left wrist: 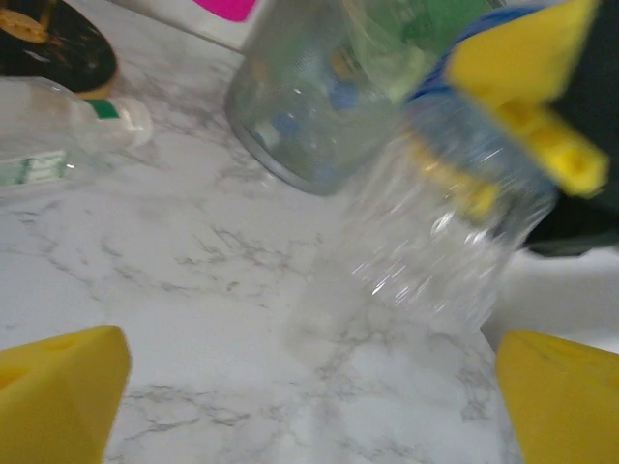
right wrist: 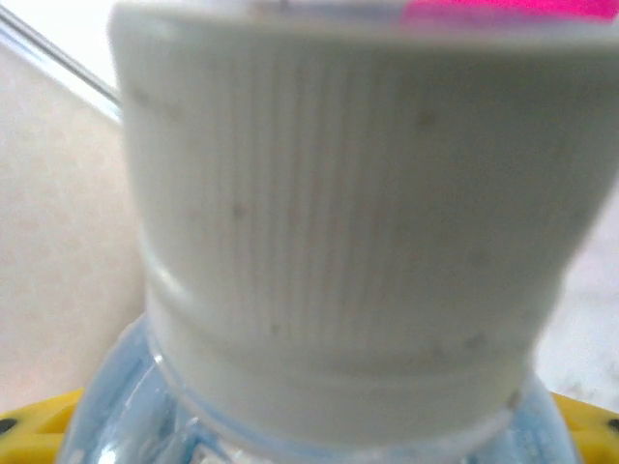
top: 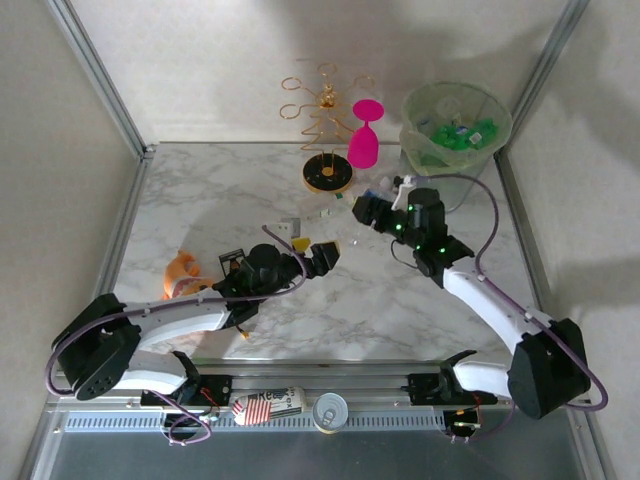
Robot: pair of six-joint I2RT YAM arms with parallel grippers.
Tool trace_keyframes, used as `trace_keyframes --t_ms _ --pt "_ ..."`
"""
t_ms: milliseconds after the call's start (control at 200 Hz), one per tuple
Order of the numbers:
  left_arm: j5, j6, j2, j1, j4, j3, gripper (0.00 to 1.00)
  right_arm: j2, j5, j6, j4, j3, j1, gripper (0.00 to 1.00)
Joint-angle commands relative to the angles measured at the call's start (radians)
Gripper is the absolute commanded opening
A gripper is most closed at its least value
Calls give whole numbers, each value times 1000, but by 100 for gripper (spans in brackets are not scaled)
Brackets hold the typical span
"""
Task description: Put the plastic bottles in the bin
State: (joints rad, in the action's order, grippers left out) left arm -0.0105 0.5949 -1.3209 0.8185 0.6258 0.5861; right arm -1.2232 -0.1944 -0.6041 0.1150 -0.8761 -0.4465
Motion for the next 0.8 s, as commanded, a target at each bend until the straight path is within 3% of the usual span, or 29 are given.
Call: trace_keyframes --t_ms 0,255,436,611,796 --pt "93 -4 34 -19 -49 -26 100 38 68 124 -72 -104 63 57" --pt "142 50 73 -44 -51 -101 100 -46 92 209 -145 -388 257 56" --pt "162 68 109 -60 -34 -164 100 -154 118 161 -121 -545 378 56" --pt "172 75 141 -85 -39 -208 99 -282 141 67 -37 -638 405 55" --pt "176 72 177 -101 -57 -234 99 -413 247 -21 42 -739 408 54"
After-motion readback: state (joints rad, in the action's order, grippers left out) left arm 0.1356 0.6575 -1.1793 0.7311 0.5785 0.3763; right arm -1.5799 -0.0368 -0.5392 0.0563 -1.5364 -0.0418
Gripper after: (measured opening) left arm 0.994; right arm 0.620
